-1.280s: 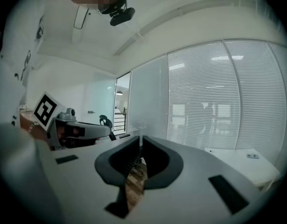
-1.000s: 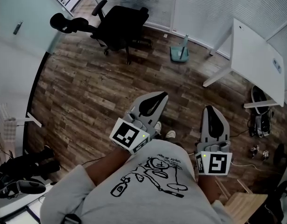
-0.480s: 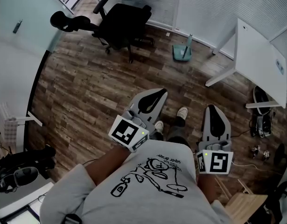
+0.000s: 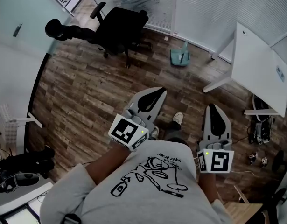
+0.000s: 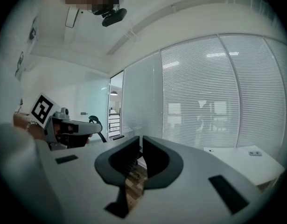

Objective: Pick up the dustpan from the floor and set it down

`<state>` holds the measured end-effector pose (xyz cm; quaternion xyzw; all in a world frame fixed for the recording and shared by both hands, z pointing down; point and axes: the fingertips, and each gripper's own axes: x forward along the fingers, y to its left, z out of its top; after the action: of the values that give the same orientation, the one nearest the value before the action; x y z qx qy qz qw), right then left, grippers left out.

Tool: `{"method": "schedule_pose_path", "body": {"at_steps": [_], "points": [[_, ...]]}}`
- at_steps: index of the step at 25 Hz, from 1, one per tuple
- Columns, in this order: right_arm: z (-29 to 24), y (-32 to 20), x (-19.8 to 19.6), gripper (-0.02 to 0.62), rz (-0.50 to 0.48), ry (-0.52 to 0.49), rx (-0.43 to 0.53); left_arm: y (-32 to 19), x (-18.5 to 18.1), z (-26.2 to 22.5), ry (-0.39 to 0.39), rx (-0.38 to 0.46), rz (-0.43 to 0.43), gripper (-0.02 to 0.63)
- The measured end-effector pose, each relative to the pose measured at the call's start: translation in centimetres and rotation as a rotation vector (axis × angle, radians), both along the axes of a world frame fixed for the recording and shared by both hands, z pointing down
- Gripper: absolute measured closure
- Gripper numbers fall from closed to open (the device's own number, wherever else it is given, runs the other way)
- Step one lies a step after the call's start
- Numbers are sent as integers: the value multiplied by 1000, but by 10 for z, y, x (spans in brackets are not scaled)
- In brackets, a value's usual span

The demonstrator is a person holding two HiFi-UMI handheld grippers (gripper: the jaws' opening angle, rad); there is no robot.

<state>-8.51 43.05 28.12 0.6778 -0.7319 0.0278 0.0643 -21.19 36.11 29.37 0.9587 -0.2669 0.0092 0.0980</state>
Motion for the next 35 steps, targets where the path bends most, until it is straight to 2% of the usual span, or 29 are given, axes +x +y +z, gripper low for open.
{"method": "schedule_pose_path", "body": {"at_steps": [9,14,21,26,35], "points": [[-5,-37,92,577,4,9,12,-36,93,-7,7,20,17,604],[-2,-53,128,577,-23,10,-1,-49,129,-8,3,25,4,604],[6,-72,151,577,-78,16,-22,-61,155,1,11,-5,-34,604],[17,-88,156,577,-107,7,-44,-73,163,11,-13,-12,-38,604],[29,-147,170,577,-125,-10,-67,-136,182,25,-20,-32,-51,604]]}}
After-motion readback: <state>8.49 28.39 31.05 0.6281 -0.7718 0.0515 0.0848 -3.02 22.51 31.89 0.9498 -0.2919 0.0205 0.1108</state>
